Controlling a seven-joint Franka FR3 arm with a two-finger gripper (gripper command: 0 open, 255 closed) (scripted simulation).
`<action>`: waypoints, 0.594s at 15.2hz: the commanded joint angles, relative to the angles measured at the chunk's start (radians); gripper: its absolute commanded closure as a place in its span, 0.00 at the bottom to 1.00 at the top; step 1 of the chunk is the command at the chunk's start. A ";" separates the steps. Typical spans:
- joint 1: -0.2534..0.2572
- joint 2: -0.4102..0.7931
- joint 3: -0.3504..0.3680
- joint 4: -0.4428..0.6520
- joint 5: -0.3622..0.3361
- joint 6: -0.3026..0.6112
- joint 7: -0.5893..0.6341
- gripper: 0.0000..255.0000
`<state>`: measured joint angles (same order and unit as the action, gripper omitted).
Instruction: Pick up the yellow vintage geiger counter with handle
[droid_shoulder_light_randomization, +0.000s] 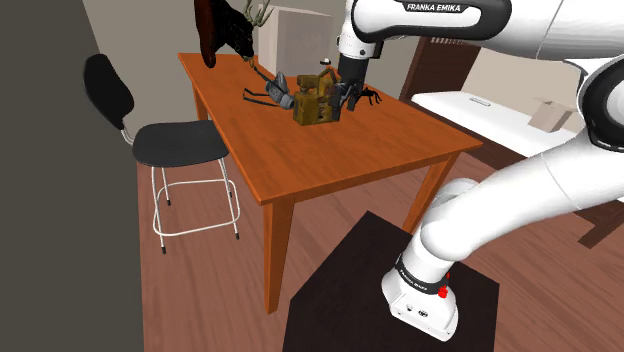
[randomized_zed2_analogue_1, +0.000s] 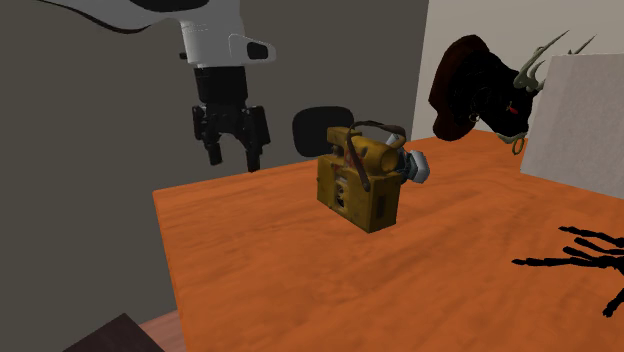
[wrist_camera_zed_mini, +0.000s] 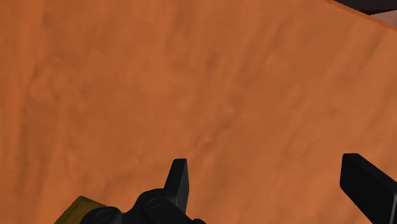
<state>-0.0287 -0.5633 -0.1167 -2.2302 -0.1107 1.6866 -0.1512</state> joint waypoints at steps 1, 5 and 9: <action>-0.011 0.056 -0.016 0.070 -0.005 0.000 -0.002 0.00; -0.029 0.172 -0.048 0.217 -0.008 -0.002 -0.008 0.00; -0.047 0.290 -0.081 0.379 -0.001 -0.017 -0.017 0.00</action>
<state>-0.0690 -0.3058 -0.1860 -1.9023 -0.1136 1.6799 -0.1602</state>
